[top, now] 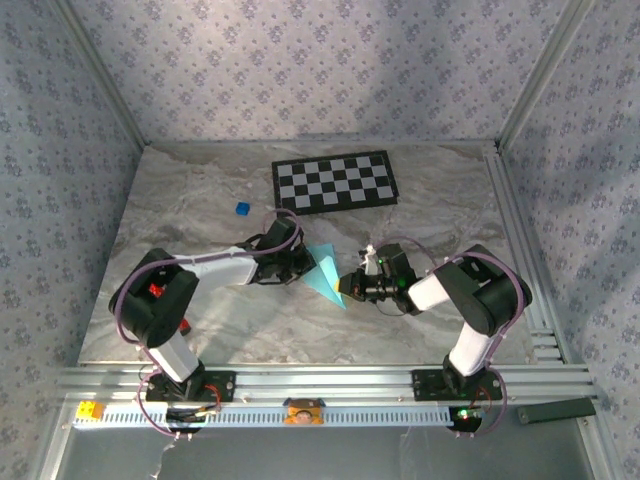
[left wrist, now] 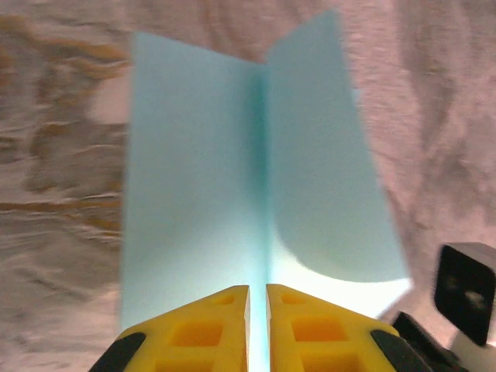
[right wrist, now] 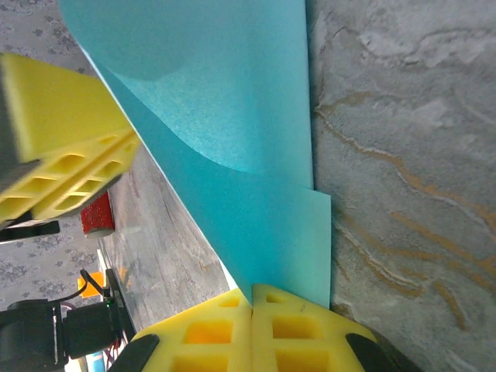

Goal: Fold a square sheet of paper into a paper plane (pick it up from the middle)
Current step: Fourth fold the wing at the center of the table.

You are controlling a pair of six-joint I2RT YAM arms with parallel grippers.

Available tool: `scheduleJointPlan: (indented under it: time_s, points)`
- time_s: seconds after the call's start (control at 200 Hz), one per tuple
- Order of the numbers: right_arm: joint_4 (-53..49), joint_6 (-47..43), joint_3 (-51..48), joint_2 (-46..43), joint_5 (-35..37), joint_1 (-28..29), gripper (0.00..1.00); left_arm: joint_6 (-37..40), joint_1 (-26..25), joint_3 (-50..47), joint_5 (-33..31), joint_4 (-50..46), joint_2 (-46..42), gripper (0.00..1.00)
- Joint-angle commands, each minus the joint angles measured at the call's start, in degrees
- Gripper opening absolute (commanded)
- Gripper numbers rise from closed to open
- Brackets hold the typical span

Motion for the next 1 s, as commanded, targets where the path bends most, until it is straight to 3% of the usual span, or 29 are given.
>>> scheduleJointPlan:
  time_s: [0.0,0.37,0.995]
  points:
    - [-4.7,0.0,-0.1,2.3,1.9,-0.5,0.0,2.3,-0.4,1.1,4.0,6.7,-0.6,0.11]
    - [-5.8,-0.1,0.1,2.4,1.7,-1.2,0.0,-1.3,-0.6,1.7,8.8,15.7,5.6,0.11]
    - [-11.3,-0.7,2.2,3.2,0.9,-1.5,0.0,-2.3,-0.5,1.7,4.3,13.1,8.6,0.09]
